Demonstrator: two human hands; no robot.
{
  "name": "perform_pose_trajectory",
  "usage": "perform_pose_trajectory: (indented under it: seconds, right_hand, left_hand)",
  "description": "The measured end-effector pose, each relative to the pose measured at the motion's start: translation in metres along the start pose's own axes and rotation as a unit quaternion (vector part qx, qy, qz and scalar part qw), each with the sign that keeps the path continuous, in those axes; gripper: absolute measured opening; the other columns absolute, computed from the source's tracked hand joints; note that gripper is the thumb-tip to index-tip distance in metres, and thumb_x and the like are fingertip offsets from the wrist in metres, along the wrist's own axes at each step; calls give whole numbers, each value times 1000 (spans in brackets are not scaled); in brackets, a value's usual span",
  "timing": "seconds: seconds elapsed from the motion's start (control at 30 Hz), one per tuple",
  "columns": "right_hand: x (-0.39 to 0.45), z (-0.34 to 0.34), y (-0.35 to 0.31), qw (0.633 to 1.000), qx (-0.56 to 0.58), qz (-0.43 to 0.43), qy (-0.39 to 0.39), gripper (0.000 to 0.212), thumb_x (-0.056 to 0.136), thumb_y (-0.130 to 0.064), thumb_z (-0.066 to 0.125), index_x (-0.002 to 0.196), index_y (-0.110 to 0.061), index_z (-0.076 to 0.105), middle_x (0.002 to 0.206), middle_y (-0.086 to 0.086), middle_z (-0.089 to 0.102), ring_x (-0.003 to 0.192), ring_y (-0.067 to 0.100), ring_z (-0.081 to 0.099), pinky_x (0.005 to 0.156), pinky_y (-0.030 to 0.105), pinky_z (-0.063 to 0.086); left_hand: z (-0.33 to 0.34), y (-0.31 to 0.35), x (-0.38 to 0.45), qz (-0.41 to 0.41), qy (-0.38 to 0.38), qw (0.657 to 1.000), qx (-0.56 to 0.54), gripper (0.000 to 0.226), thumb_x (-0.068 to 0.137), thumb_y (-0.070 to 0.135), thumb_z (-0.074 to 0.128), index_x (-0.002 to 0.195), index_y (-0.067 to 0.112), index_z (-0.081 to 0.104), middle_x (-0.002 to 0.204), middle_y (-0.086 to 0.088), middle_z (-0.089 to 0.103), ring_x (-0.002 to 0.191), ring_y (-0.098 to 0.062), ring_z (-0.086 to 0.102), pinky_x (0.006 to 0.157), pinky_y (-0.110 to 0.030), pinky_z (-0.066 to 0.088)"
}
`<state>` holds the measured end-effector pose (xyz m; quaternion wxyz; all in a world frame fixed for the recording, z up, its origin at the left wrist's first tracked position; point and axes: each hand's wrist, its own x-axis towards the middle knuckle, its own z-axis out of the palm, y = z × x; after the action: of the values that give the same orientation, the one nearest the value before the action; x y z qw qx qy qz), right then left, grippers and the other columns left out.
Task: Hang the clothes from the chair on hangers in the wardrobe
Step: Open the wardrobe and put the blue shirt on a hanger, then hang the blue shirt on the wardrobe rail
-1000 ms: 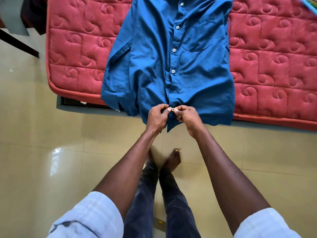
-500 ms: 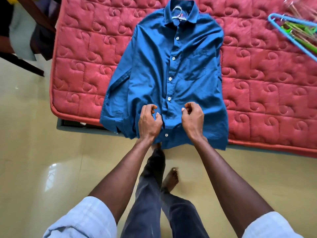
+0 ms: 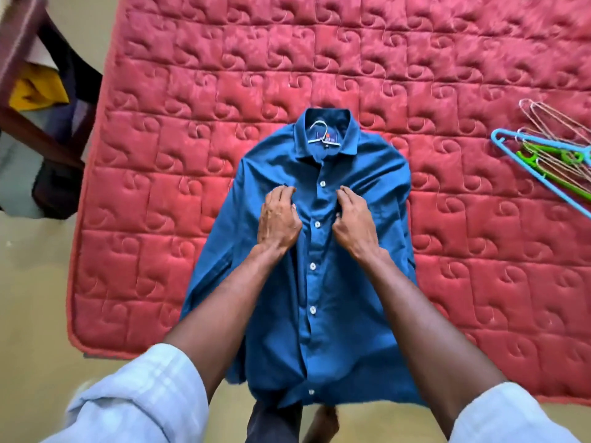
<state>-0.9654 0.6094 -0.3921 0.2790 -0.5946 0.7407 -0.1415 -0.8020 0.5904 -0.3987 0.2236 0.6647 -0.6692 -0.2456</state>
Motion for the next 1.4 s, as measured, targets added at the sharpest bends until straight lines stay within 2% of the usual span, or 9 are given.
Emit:
perform_pose_trajectory:
  seconds: [0.17, 0.33, 0.43, 0.57, 0.9, 1.03, 1.17, 1.3, 1.4]
  right_hand:
    - [49, -7, -6, 996, -29, 88, -2, 33, 76, -2, 41, 105, -2, 58, 114, 13, 56, 109, 37, 50, 89, 43, 42]
    - [107, -17, -42, 970, -67, 19, 232, 14, 78, -9, 57, 86, -7, 68, 88, 15, 61, 85, 36, 56, 75, 43, 44]
    - [153, -20, -57, 982, -25, -14, 187, 19, 84, -11, 55, 98, -6, 67, 97, 15, 63, 94, 37, 58, 83, 44, 43]
    - [188, -12, -57, 992, -110, 11, 62, 24, 94, -24, 53, 109, -9, 62, 114, 14, 61, 112, 35, 52, 93, 45, 36]
    - [211, -24, -60, 997, -6, 62, 39, 15, 85, -17, 57, 89, -14, 71, 92, 14, 72, 91, 35, 64, 76, 37, 47]
    - [213, -45, -79, 996, 5, 41, 80, 21, 76, -9, 52, 83, -10, 72, 86, 16, 71, 83, 37, 64, 76, 38, 49]
    - [209, -71, -97, 992, 25, 16, 122, 17, 76, -9, 52, 73, -8, 69, 80, 14, 70, 78, 36, 62, 75, 39, 48]
    - [189, -101, -122, 987, 74, -9, 139, 13, 78, -13, 58, 73, -8, 69, 77, 11, 70, 77, 31, 63, 74, 39, 48]
    - [160, -132, -135, 982, 119, -33, 145, 10, 81, -17, 64, 77, -12, 72, 82, 7, 73, 80, 26, 66, 76, 37, 50]
  left_hand:
    - [7, -23, 79, 29, -27, 994, 105, 78, 81, 27, 63, 149, 3, 34, 155, -23, 30, 144, -38, 28, 120, -47, 22]
    - [24, -52, 94, 39, -82, 989, 116, 75, 90, 49, 48, 152, 10, 31, 161, -18, 19, 149, -35, 15, 122, -47, 13]
    - [28, -58, 93, 46, -69, 990, 118, 73, 91, 50, 46, 152, 12, 32, 161, -16, 21, 149, -33, 16, 121, -41, 8]
    - [32, -59, 93, 46, -58, 989, 131, 73, 91, 48, 48, 152, 12, 31, 161, -15, 22, 149, -32, 16, 121, -40, 8]
    - [31, -57, 92, 52, -30, 988, 139, 79, 90, 51, 51, 153, 12, 25, 161, -11, 22, 149, -29, 17, 121, -44, 14]
    - [8, -42, 111, 76, 18, 991, 105, 86, 82, 51, 56, 152, 10, 29, 157, -13, 31, 144, -30, 25, 121, -49, 12]
    - [-27, -16, 151, 71, 70, 994, 31, 68, 81, 31, 56, 141, 1, 46, 142, -18, 49, 132, -32, 40, 116, -43, 25]
    - [-63, 12, 179, 6, -21, 1000, -14, 46, 75, 29, 47, 111, 10, 69, 107, -11, 71, 100, -33, 63, 88, -40, 49]
    - [-96, 38, 164, -11, 2, 998, -67, 25, 81, 21, 54, 96, 11, 72, 96, -7, 73, 88, -25, 65, 77, -32, 49]
